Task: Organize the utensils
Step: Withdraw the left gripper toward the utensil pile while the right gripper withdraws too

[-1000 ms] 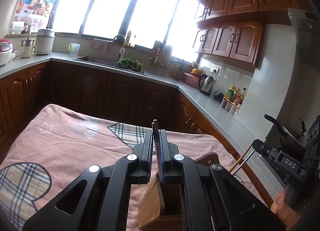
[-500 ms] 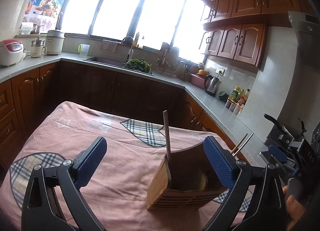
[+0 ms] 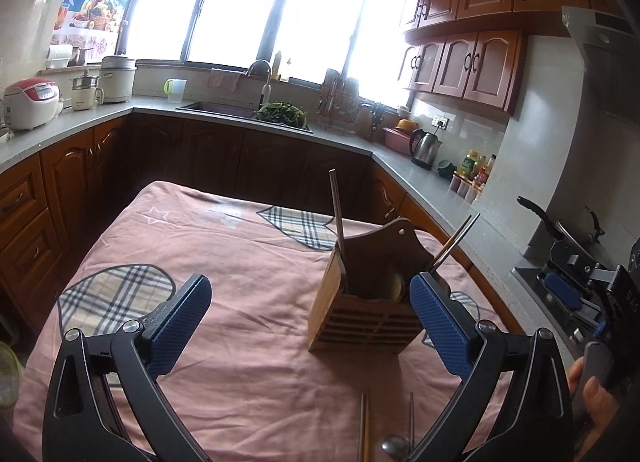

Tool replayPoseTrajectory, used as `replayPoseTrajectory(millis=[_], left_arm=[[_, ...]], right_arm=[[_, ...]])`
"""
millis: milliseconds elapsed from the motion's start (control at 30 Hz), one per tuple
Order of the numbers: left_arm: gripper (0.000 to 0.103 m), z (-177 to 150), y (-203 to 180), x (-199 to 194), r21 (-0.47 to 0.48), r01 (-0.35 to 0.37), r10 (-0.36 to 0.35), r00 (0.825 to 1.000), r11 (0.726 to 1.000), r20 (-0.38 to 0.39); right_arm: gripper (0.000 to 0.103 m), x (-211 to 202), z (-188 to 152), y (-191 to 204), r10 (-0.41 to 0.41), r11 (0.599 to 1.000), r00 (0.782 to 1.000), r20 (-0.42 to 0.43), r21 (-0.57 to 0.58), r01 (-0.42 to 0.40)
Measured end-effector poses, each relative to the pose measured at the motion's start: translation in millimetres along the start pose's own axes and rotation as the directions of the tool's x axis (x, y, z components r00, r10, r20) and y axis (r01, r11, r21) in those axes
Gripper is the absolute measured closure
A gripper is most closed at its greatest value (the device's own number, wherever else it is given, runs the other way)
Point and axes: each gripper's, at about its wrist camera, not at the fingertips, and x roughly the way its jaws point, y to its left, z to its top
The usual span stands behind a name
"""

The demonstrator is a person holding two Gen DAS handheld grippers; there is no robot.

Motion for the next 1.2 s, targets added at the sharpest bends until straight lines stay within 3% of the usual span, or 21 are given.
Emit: replayPoseTrajectory(millis=[633,1200], left_arm=[[0.001,-59.2,11.0,-42.8,-0.014,0.007,-0.008,0.994,1.000,-0.106],[0.001,-84.1,-14.3,-30.8,0.081,0.031,-0.014,0.980,0.996,-0.200]], right_arm=[[0.008,-62.7,-64.9,-20.0,-0.080,0.997,0.990,-0.115,0.009,0.082],[0.008,-75.0,-96.3,-38.5,-0.129,0.991,0.975,-0.180,0.012,0.133]])
